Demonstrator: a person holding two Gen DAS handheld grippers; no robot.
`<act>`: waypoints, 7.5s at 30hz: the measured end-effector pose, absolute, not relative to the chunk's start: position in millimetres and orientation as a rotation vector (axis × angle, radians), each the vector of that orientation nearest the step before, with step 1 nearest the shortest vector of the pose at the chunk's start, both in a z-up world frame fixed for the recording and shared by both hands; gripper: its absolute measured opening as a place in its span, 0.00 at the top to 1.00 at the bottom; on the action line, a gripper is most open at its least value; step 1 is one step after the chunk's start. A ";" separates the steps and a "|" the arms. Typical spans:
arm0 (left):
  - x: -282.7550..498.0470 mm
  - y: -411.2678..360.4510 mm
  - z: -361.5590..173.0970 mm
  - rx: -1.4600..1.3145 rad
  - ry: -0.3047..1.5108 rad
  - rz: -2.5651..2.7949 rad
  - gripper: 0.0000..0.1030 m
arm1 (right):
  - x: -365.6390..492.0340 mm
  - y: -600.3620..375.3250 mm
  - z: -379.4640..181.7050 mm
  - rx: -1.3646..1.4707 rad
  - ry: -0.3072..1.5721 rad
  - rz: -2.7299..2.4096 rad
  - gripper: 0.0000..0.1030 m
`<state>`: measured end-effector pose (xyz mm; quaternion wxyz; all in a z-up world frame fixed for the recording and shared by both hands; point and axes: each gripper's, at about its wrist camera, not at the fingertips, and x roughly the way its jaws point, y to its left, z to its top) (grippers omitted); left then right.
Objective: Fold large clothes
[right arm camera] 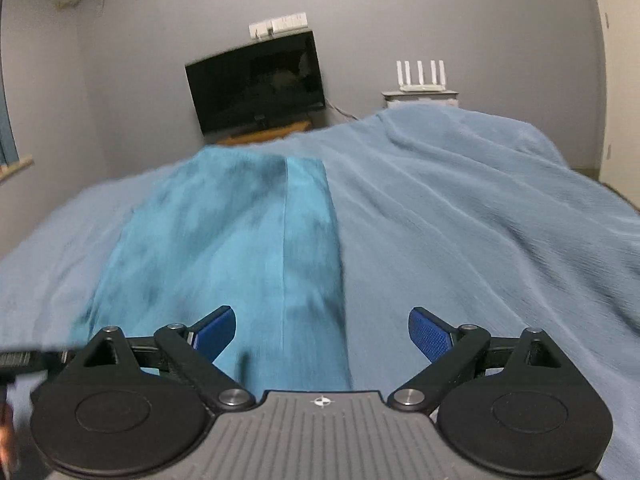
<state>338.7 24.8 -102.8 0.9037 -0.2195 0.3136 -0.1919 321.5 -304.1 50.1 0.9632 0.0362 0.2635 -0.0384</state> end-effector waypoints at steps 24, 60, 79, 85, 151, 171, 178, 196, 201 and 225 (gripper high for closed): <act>319.9 36.7 -104.5 -0.532 0.789 -0.488 0.92 | 271.2 -231.9 -24.3 -0.341 0.627 0.001 0.34; 322.8 25.7 -106.6 -0.431 0.819 -0.512 0.93 | 367.0 -200.6 29.6 -0.071 0.438 -0.132 0.62; 351.3 32.1 -116.6 -0.453 0.885 -0.583 0.93 | 522.3 -87.7 10.5 -0.155 0.588 0.206 0.82; 355.1 26.1 -114.9 -0.419 0.882 -0.577 0.93 | 520.4 -140.0 57.7 -0.021 0.379 -0.068 0.63; 236.0 -29.7 -71.3 0.141 0.519 -0.506 0.28 | 244.8 -243.3 4.7 -0.088 0.765 -0.154 0.26; 260.4 -57.7 -108.1 0.236 0.479 -0.481 0.58 | 266.7 -239.9 -14.6 -0.082 0.734 -0.160 0.64; 253.3 -57.4 -106.6 0.242 0.452 -0.523 0.58 | 265.0 -238.4 -15.8 -0.072 0.727 -0.156 0.71; 257.2 -53.0 -110.7 0.340 0.507 -0.522 0.62 | 275.7 -239.2 -14.8 -0.094 0.720 -0.155 0.65; 257.7 -50.8 -110.0 0.323 0.519 -0.512 0.66 | 277.4 -242.2 -18.6 -0.062 0.741 -0.157 0.65; 233.8 -40.4 -99.7 0.221 0.616 -0.397 0.62 | 263.8 -229.3 -1.1 0.011 0.596 -0.130 0.49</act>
